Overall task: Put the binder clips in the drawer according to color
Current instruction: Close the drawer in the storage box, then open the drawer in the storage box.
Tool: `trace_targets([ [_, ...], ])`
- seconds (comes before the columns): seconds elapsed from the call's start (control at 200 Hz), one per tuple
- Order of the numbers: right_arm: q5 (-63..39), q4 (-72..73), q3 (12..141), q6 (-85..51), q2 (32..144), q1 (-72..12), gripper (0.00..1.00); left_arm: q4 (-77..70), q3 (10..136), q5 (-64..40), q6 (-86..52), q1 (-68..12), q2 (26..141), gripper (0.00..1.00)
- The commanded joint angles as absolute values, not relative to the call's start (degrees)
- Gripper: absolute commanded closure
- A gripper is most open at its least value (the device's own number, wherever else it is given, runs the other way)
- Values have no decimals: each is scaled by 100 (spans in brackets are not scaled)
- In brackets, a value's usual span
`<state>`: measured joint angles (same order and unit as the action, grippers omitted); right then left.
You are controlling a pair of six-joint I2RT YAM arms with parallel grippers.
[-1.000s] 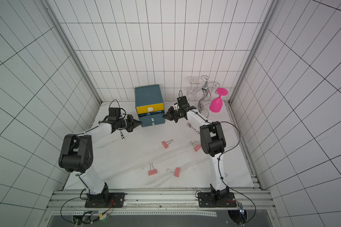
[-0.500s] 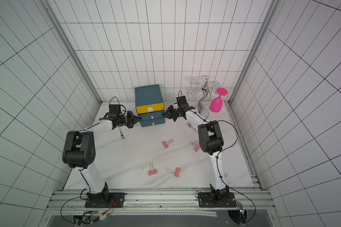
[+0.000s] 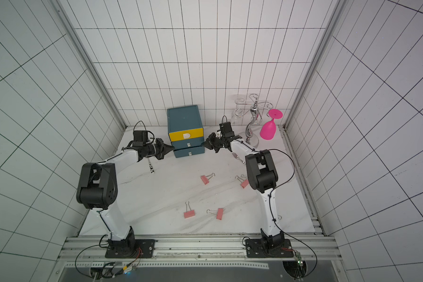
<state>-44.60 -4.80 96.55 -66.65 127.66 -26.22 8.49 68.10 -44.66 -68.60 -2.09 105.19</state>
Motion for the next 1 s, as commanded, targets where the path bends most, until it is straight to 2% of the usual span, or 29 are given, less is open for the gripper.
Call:
trace_targets([
  [0.0, -4309, 0, 9157, -6830, 12335, -2620, 95, 748, 6427, -4459, -6864, -210, 10087, 100],
  [0.19, -4121, 649, 8450, -7083, 12129, -2905, 82, 823, 5678, -4413, -6868, -229, 9305, 100],
  [0.37, -3897, 1192, 8258, -7332, 12265, -3287, 68, 1248, 5043, -4283, -6737, -224, 8362, 79],
  [0.48, -3715, 1654, 8195, -7578, 12412, -3473, 66, 1522, 4707, -4252, -6741, -181, 7779, 73],
  [0.71, -3145, 2884, 7951, -8298, 12740, -3722, 65, 2262, 4385, -4259, -6665, -87, 6741, 69],
  [0.995, -2651, 2995, 7739, -8384, 12797, -3759, 65, 2795, 4317, -4326, -6452, -152, 6460, 69],
])
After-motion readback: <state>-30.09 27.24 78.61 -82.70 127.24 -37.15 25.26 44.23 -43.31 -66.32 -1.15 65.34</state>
